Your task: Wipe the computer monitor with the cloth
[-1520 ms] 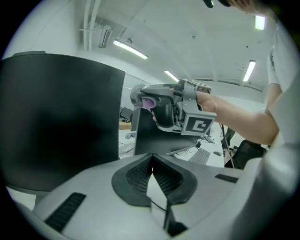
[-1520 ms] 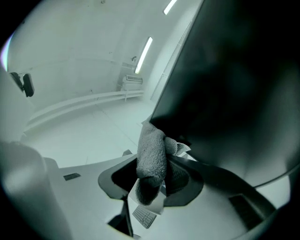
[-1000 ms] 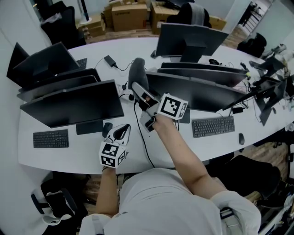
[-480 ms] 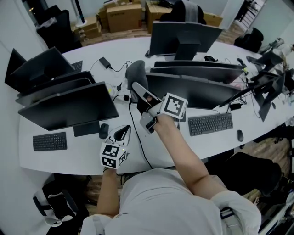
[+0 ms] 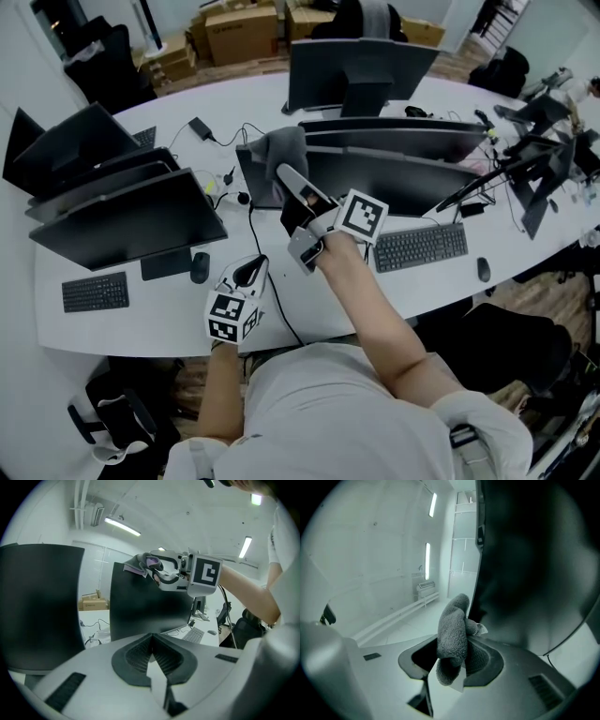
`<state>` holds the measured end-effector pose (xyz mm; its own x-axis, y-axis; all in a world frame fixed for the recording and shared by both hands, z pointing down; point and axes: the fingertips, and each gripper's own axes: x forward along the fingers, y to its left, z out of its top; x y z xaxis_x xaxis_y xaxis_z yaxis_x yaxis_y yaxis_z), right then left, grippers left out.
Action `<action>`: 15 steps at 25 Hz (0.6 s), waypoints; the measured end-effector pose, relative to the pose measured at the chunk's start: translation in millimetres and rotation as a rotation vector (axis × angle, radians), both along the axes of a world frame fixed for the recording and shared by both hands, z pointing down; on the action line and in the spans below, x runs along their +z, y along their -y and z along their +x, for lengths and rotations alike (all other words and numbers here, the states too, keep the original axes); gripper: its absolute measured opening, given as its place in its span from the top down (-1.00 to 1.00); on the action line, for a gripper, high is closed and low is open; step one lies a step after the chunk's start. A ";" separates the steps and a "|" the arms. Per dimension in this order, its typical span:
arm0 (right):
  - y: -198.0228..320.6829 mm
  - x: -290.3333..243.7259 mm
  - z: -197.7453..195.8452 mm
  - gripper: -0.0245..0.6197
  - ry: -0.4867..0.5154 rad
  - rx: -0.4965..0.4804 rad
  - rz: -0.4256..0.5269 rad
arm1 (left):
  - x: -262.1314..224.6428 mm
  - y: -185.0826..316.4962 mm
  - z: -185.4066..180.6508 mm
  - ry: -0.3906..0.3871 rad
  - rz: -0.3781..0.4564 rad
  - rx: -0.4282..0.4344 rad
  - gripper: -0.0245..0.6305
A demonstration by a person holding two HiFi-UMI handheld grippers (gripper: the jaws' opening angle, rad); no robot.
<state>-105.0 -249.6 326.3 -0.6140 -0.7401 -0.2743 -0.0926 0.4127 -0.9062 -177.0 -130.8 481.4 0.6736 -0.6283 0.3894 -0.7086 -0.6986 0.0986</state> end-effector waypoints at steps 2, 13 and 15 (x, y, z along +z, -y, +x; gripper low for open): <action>-1.4 1.7 14.2 0.46 0.010 0.020 -0.012 | 1.8 -2.3 6.8 0.001 -0.003 0.008 0.92; -15.2 3.0 80.4 0.46 0.003 0.109 -0.024 | 5.4 -6.2 58.3 0.000 -0.010 0.091 0.92; -17.9 3.3 92.5 0.46 0.000 0.124 -0.022 | 6.2 -6.8 67.5 -0.002 -0.014 0.105 0.92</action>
<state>-12.5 -231.7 329.6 -0.5175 -0.8161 -0.2571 -0.1417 0.3780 -0.9149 -109.5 -124.0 487.7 0.7362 -0.5489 0.3959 -0.6315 -0.7676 0.1099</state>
